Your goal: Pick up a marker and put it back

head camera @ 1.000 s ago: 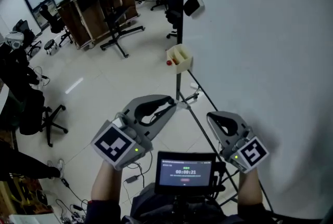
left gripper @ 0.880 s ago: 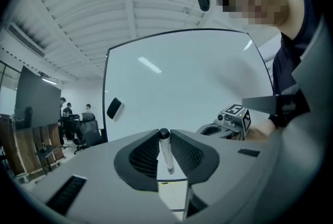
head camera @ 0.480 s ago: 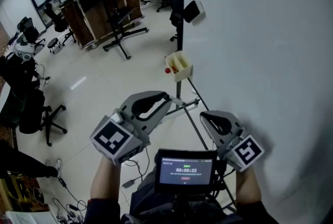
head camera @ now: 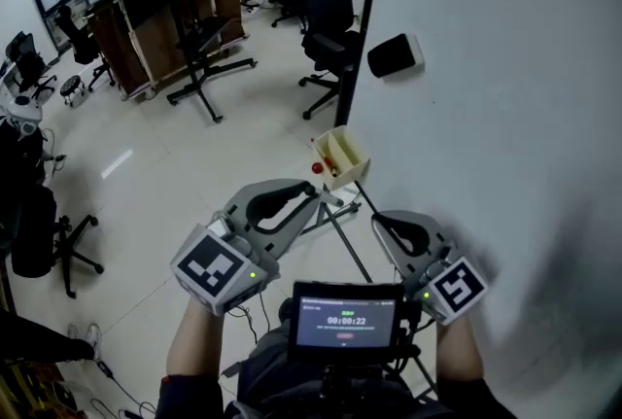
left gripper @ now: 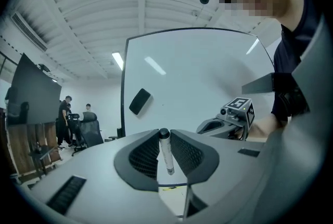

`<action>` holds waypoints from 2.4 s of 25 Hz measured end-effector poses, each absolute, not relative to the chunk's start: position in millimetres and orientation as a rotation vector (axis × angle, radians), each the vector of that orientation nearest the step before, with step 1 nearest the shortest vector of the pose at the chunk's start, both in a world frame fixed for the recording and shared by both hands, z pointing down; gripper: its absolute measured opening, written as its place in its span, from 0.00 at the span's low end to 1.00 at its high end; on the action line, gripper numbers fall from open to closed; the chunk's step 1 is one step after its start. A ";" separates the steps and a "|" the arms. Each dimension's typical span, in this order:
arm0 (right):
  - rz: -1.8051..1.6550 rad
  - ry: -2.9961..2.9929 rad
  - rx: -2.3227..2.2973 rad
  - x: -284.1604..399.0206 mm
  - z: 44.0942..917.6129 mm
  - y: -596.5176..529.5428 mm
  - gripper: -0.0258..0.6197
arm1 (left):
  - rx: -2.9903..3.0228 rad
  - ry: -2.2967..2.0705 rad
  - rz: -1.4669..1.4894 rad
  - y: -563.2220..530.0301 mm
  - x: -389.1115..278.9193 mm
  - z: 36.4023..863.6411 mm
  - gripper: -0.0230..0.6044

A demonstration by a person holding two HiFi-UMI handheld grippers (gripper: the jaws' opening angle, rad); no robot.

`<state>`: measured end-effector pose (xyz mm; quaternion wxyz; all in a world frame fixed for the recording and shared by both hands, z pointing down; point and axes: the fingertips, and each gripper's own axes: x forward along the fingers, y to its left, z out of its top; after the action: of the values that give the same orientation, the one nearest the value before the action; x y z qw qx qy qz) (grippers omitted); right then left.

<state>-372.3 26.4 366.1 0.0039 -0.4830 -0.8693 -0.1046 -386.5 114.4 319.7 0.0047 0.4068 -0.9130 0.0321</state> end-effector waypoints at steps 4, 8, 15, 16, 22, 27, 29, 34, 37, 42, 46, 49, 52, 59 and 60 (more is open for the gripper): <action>-0.344 -2.758 -1.413 -412.2 370.1 50.8 0.06 | 1.359 -2.810 0.081 133.2 -428.6 327.8 0.15; -0.315 -2.795 -1.314 -443.8 372.0 59.0 0.06 | 1.433 -2.779 0.114 140.8 -468.1 336.1 0.15; -0.292 -2.803 -1.138 -471.0 376.3 48.9 0.06 | 1.511 -2.730 0.085 131.8 -520.2 345.2 0.15; -0.292 -2.805 -1.125 -472.6 377.9 46.7 0.06 | 1.515 -2.728 0.104 127.8 -525.4 347.4 0.15; -0.255 -2.799 -1.077 -485.6 389.8 34.5 0.06 | 1.544 -2.675 0.217 92.9 -551.8 372.5 0.15; -0.227 -2.787 -1.059 -490.3 402.9 23.9 0.06 | 1.560 -2.611 0.282 67.7 -566.3 404.0 0.15; -0.208 -2.780 -1.048 -490.0 408.8 20.6 0.06 | 1.547 -2.586 0.321 61.1 -569.8 418.8 0.15; -0.158 -2.759 -1.028 -491.3 420.5 17.7 0.06 | 1.535 -2.528 0.352 51.7 -576.4 445.6 0.15; -0.138 -2.751 -1.016 -487.0 423.4 18.2 0.06 | 1.535 -2.487 0.389 47.9 -573.1 457.3 0.15; -0.120 -2.738 -0.997 -491.8 434.2 6.6 0.06 | 1.529 -2.436 0.465 31.4 -578.0 483.7 0.15; -0.109 -2.746 -0.989 -494.8 436.2 1.7 0.06 | 1.533 -2.408 0.487 24.4 -577.9 496.1 0.15; -0.106 -2.744 -0.984 -495.2 439.8 -0.6 0.06 | 1.528 -2.392 0.496 21.6 -578.0 504.7 0.15; -0.101 -2.740 -0.984 -494.4 442.3 -2.6 0.06 | 1.530 -2.390 0.476 18.4 -577.8 506.1 0.15; -0.090 -2.736 -0.982 -496.5 445.7 -2.4 0.06 | 1.569 -2.341 0.463 15.5 -572.9 508.5 0.16; -0.093 -2.737 -0.981 -496.2 444.8 -2.1 0.06 | 1.576 -2.341 0.454 15.5 -571.5 507.0 0.16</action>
<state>-496.2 -2.1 444.8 0.1160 -0.3351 -0.9345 -0.0318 -571.5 15.5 507.0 0.1410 0.5459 -0.8108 0.1574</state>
